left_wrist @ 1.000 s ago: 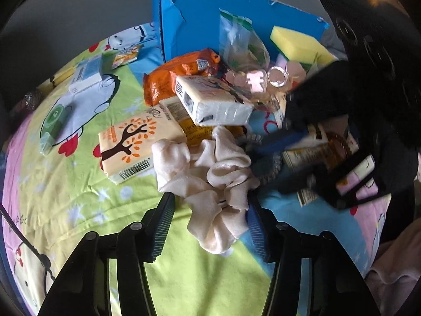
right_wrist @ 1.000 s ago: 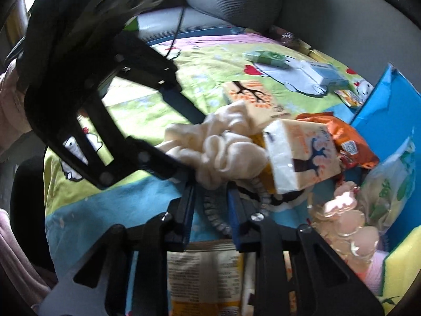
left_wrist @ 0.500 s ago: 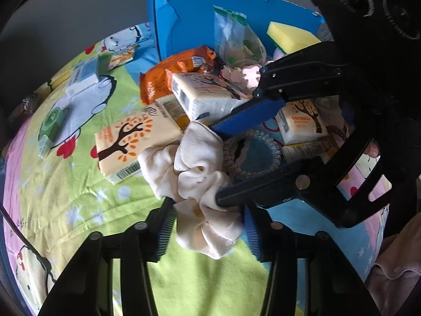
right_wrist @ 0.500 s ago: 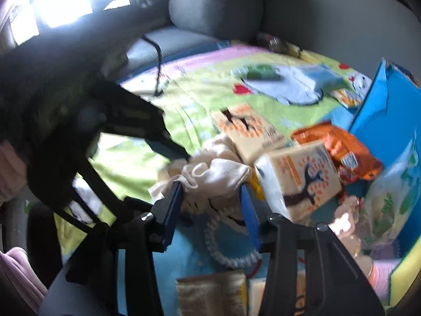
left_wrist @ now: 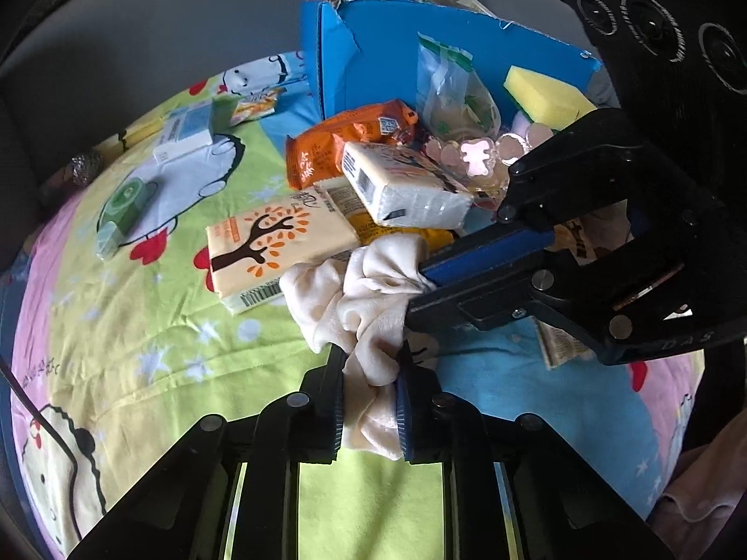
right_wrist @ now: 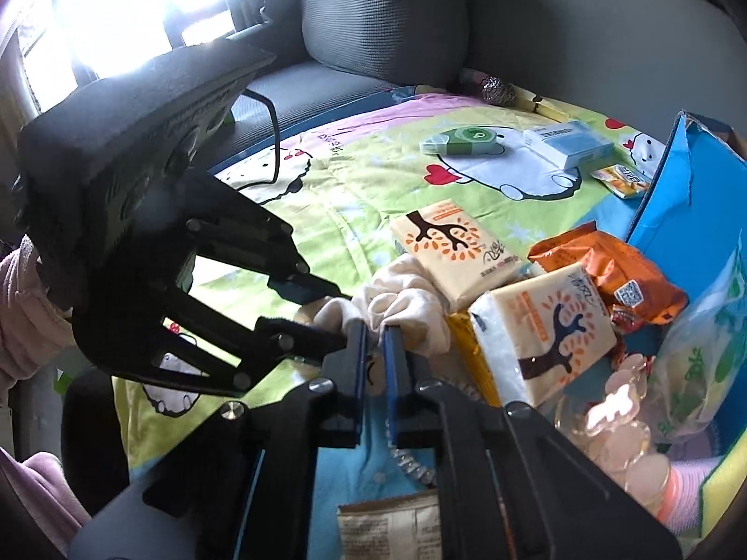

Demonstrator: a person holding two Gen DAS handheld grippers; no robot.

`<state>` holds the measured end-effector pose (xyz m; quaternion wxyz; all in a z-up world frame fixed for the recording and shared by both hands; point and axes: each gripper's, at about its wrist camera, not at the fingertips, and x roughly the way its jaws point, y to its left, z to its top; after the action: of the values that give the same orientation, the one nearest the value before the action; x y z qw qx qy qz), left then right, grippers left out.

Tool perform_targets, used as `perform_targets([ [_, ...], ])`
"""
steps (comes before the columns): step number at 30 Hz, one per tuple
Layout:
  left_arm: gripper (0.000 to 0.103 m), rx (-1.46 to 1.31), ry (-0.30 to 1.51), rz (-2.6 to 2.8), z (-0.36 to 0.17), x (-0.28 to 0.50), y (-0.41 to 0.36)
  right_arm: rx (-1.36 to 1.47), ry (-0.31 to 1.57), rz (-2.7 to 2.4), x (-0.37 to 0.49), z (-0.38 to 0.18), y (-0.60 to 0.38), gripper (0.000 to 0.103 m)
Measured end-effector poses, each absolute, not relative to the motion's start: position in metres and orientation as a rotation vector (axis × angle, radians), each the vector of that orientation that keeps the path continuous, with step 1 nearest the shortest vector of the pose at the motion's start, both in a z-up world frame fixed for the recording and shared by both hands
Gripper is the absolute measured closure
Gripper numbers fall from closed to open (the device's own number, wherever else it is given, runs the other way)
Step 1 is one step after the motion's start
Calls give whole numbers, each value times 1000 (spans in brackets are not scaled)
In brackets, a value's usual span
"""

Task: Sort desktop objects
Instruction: 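Lift the scrunchie with the left gripper and carry it over the blue box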

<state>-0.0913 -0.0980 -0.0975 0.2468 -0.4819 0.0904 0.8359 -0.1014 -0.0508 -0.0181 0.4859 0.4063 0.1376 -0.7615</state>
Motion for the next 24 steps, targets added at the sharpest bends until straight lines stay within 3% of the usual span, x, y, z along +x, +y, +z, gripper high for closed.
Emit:
perform_targets([
  [24,86,-1106,304,2465,-1,-94,-21,855,204,-2160,-88,65,33,96],
])
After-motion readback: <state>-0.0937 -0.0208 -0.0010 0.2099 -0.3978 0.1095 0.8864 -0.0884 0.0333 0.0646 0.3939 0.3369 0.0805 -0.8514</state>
